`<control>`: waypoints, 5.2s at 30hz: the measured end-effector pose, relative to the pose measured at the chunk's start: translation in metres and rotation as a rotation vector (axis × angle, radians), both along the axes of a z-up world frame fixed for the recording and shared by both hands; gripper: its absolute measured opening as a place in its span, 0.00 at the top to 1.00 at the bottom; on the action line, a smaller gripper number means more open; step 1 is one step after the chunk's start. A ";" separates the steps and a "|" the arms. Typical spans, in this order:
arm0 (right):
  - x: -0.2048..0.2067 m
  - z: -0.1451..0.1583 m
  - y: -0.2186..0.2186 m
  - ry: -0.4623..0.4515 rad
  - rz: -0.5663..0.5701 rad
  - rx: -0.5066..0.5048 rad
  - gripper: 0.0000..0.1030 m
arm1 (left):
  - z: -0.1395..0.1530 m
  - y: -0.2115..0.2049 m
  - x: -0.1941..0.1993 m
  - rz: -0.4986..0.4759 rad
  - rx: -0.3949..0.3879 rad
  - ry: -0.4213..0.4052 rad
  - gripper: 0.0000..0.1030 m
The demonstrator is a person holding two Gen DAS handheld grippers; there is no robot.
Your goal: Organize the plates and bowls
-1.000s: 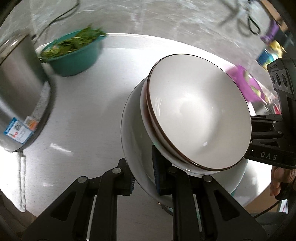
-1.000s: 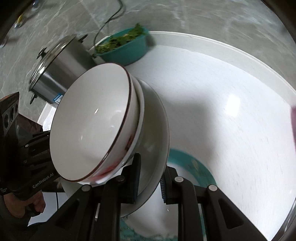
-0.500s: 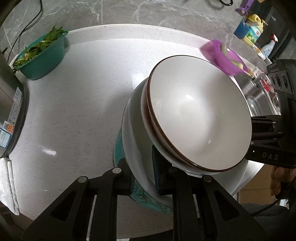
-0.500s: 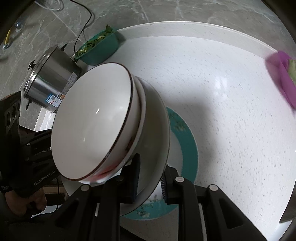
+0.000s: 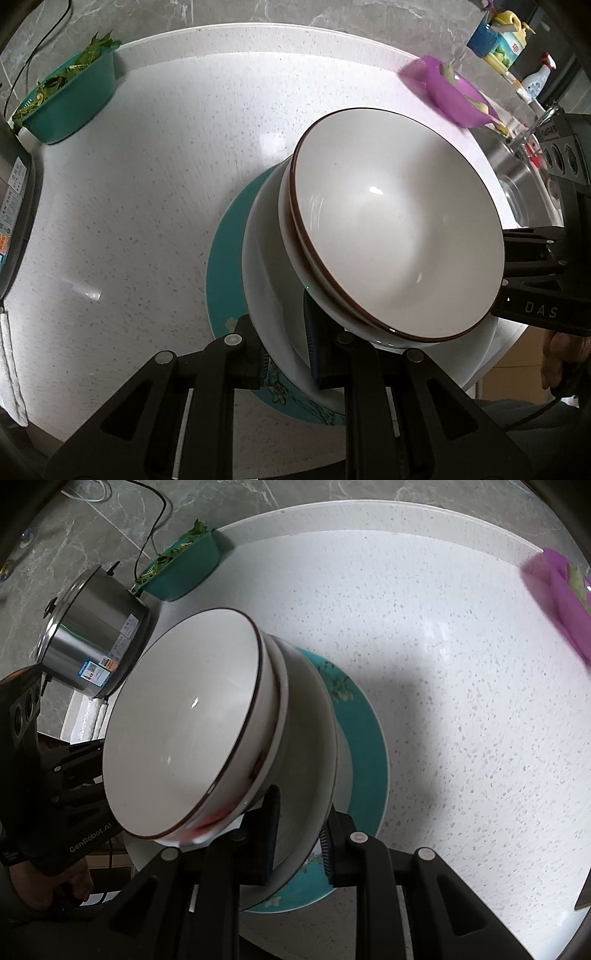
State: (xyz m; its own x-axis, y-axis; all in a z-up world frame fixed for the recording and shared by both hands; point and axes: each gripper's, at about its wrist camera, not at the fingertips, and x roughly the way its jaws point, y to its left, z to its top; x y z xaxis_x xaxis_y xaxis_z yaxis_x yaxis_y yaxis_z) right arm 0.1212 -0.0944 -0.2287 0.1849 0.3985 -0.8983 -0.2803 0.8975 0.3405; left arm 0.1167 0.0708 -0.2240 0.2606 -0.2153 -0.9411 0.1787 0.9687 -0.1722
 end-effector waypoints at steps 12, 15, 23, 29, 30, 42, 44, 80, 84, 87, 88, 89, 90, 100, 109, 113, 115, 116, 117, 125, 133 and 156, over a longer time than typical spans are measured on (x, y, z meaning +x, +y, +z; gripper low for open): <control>-0.006 -0.014 0.006 -0.011 -0.016 -0.014 0.79 | -0.018 0.001 0.004 -0.003 0.022 0.007 0.86; -0.008 -0.016 0.007 -0.013 -0.018 -0.025 0.79 | -0.019 0.000 0.003 -0.008 0.025 0.001 0.86; -0.015 -0.013 0.014 -0.033 -0.050 -0.044 0.73 | -0.005 0.006 -0.004 0.011 0.017 -0.062 0.85; -0.025 -0.005 0.009 -0.046 -0.105 -0.076 0.55 | 0.015 0.029 -0.015 0.057 0.018 -0.099 0.42; -0.028 -0.002 0.007 -0.049 -0.116 -0.074 0.52 | 0.020 0.033 -0.017 0.066 0.008 -0.101 0.36; -0.067 0.082 -0.032 -0.276 -0.157 -0.104 0.00 | 0.101 0.039 -0.066 0.217 0.048 -0.288 0.00; -0.074 0.088 -0.041 -0.305 -0.146 -0.119 0.00 | 0.112 0.027 -0.080 0.254 0.050 -0.307 0.00; -0.161 0.175 -0.027 -0.468 -0.245 -0.171 0.00 | 0.188 -0.063 -0.143 0.384 0.177 -0.263 0.00; -0.161 0.178 -0.024 -0.469 -0.245 -0.174 0.00 | 0.192 -0.062 -0.146 0.391 0.179 -0.269 0.00; -0.160 0.178 -0.022 -0.459 -0.248 -0.175 0.00 | 0.194 -0.064 -0.149 0.398 0.182 -0.270 0.00; -0.159 0.178 -0.022 -0.456 -0.249 -0.178 0.00 | 0.193 -0.064 -0.149 0.398 0.183 -0.268 0.00; -0.158 0.178 -0.021 -0.453 -0.249 -0.181 0.00 | 0.193 -0.064 -0.149 0.399 0.182 -0.265 0.00; -0.156 0.177 -0.022 -0.451 -0.246 -0.184 0.00 | 0.192 -0.064 -0.149 0.399 0.180 -0.262 0.00; -0.150 0.175 -0.022 -0.434 -0.252 -0.186 0.00 | 0.188 -0.064 -0.146 0.406 0.193 -0.247 0.00; -0.148 0.175 -0.022 -0.430 -0.252 -0.191 0.00 | 0.187 -0.063 -0.144 0.402 0.196 -0.248 0.00; -0.147 0.175 -0.022 -0.428 -0.253 -0.190 0.00 | 0.187 -0.063 -0.142 0.398 0.197 -0.249 0.00; -0.147 0.175 -0.022 -0.429 -0.252 -0.190 0.00 | 0.187 -0.063 -0.141 0.397 0.198 -0.248 0.00; -0.147 0.175 -0.022 -0.429 -0.252 -0.190 0.00 | 0.187 -0.063 -0.141 0.398 0.197 -0.248 0.00; -0.147 0.175 -0.022 -0.429 -0.251 -0.191 0.00 | 0.187 -0.063 -0.141 0.398 0.197 -0.248 0.00; -0.144 0.175 -0.024 -0.426 -0.250 -0.191 0.00 | 0.187 -0.062 -0.138 0.393 0.196 -0.247 0.00; -0.138 0.174 -0.028 -0.426 -0.244 -0.192 0.00 | 0.186 -0.062 -0.136 0.391 0.194 -0.246 0.00; -0.139 0.174 -0.026 -0.426 -0.246 -0.193 0.00 | 0.185 -0.059 -0.133 0.384 0.194 -0.247 0.00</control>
State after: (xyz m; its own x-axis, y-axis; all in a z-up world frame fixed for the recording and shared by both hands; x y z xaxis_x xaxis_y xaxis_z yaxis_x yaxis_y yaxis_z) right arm -0.0179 -0.1206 -0.0549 0.6166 0.1323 -0.7761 -0.1308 0.9893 0.0648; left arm -0.0159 0.0121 -0.0393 0.5067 0.1125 -0.8547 -0.1844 0.9827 0.0200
